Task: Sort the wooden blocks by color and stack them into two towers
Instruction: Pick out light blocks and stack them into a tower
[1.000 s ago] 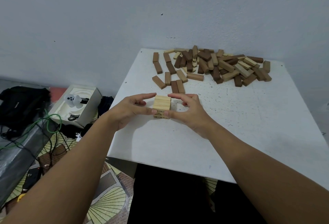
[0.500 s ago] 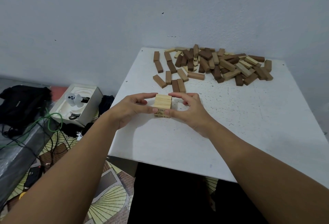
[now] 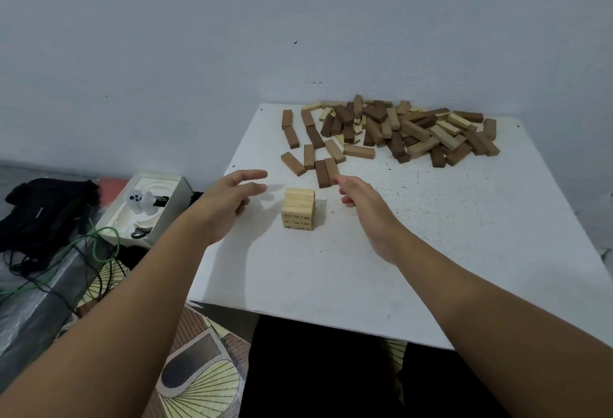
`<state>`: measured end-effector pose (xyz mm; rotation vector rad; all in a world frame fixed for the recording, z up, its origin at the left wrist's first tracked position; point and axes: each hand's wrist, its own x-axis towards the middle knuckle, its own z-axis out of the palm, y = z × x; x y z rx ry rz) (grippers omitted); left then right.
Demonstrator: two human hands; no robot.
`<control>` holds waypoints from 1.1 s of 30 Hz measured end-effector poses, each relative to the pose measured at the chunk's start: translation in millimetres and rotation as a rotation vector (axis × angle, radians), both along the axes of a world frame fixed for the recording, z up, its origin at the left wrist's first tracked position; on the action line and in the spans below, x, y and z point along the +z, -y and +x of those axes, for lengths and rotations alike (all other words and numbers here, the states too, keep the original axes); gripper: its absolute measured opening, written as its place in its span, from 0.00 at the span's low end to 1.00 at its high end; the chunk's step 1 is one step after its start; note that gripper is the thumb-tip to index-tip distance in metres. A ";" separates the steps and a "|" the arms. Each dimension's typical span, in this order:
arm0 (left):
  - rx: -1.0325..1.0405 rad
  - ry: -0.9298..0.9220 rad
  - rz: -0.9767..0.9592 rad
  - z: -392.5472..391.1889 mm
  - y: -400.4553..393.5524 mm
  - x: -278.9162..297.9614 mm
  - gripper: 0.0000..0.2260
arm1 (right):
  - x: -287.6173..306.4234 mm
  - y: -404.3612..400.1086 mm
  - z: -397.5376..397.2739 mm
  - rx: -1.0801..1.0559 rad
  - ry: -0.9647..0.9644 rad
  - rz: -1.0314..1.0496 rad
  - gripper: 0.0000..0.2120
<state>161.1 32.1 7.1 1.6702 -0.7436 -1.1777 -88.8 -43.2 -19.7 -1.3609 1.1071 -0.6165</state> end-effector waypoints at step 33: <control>-0.480 1.153 -0.264 -22.4 229.1 -26.3 0.11 | -25.2 186.1 22.1 -0.178 -0.985 -0.995 0.11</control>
